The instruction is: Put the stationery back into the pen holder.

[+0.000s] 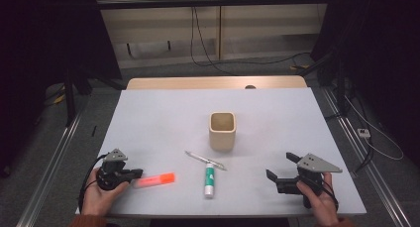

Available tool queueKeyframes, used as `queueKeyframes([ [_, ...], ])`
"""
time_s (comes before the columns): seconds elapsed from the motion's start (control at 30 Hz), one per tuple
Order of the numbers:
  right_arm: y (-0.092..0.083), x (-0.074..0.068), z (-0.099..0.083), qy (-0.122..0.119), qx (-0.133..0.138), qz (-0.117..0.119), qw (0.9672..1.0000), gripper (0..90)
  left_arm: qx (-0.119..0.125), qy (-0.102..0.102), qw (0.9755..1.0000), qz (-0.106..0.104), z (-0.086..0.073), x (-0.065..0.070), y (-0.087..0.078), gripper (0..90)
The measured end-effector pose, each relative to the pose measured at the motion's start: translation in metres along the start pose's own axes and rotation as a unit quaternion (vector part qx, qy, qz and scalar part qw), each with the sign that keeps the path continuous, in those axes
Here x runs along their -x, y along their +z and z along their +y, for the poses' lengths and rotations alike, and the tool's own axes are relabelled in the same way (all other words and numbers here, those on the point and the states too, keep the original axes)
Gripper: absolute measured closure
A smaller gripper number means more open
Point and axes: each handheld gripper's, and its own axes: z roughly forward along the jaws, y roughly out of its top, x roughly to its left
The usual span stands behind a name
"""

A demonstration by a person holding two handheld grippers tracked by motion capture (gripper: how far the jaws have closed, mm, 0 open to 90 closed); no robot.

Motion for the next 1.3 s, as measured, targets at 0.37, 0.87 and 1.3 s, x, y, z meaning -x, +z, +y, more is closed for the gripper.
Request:
queueKeyframes([
  [0.37,0.001,0.000,0.000,-0.001,0.000,0.001,1.0000,5.0,0.004,0.002,0.9999,-0.014,-0.004,0.007,-0.006,90.0],
  [0.87,0.001,-0.001,0.000,-0.002,-0.001,0.001,1.0000,5.0,0.064,0.014,0.9978,0.011,-0.001,0.010,-0.016,46.4],
  [1.3,0.001,-0.001,0.000,-0.001,-0.002,0.002,1.0000,4.9,0.078,0.046,0.9959,0.000,0.013,0.027,-0.020,7.6],
])
